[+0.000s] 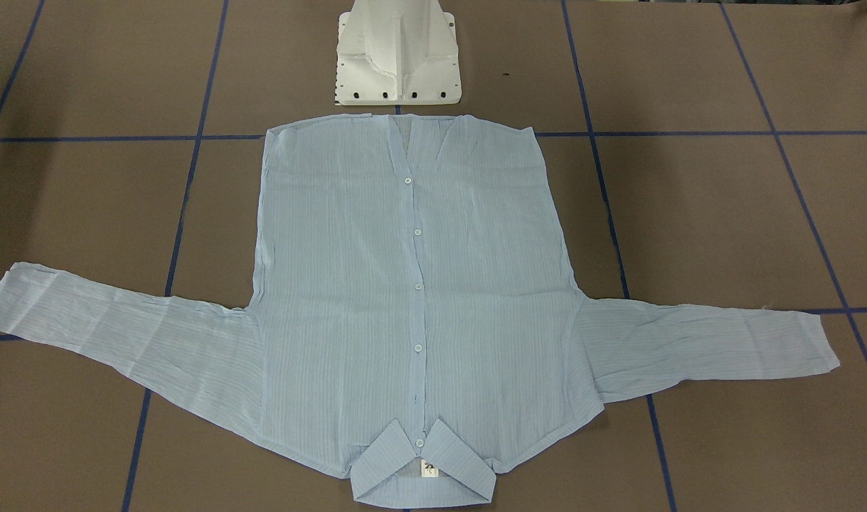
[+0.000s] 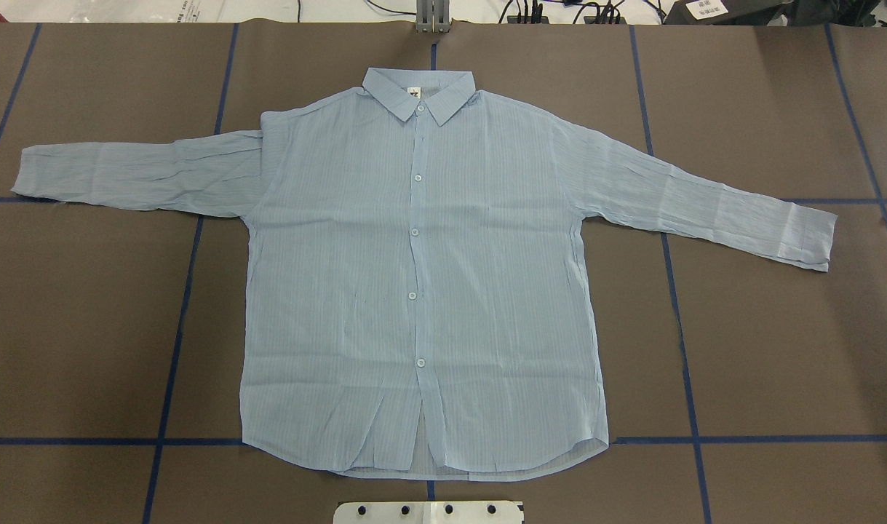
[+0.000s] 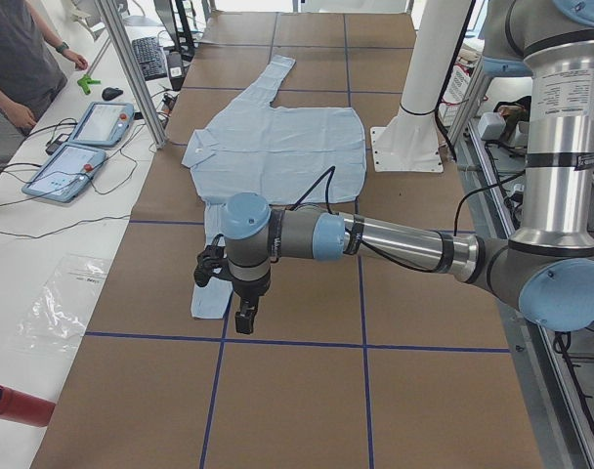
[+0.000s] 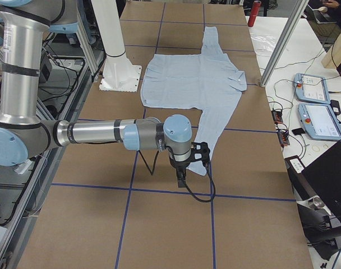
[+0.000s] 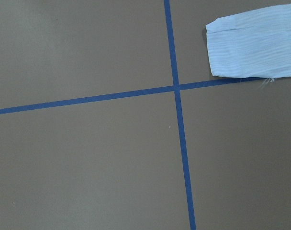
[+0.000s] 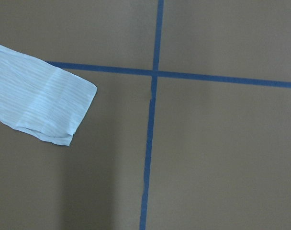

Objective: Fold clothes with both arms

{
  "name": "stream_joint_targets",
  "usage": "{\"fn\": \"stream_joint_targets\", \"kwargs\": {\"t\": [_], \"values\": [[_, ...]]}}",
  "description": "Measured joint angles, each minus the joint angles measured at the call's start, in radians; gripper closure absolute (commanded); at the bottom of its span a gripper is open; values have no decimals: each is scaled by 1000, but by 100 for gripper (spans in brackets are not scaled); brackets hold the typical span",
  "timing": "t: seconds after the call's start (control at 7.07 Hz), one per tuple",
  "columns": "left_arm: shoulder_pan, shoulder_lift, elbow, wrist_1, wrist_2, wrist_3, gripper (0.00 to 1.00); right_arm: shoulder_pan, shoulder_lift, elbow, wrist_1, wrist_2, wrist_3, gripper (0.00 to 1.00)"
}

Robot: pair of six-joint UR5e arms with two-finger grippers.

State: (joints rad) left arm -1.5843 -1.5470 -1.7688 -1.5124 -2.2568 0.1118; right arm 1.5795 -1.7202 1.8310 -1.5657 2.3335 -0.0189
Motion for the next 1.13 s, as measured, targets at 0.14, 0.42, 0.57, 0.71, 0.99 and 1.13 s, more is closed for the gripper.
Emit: {"fn": "stream_joint_targets", "kwargs": {"t": [0.14, 0.42, 0.57, 0.71, 0.99, 1.13], "values": [[2, 6, 23, -101, -9, -1, 0, -26, 26, -32, 32, 14, 7, 0], [4, 27, 79, -307, -41, -18, 0, -108, 63, -166, 269, 38, 79, 0], [5, 24, 94, -347, -48, -38, 0, -163, 69, -226, 420, 41, 207, 0], [5, 22, 99, -363, -51, -54, 0, -218, 69, -277, 561, 40, 362, 0], [6, 19, 99, -370, -52, -63, 0, -316, 74, -345, 742, 11, 584, 0], [6, 19, 95, -371, -50, -64, 0, -371, 81, -356, 782, -41, 660, 0]]}}
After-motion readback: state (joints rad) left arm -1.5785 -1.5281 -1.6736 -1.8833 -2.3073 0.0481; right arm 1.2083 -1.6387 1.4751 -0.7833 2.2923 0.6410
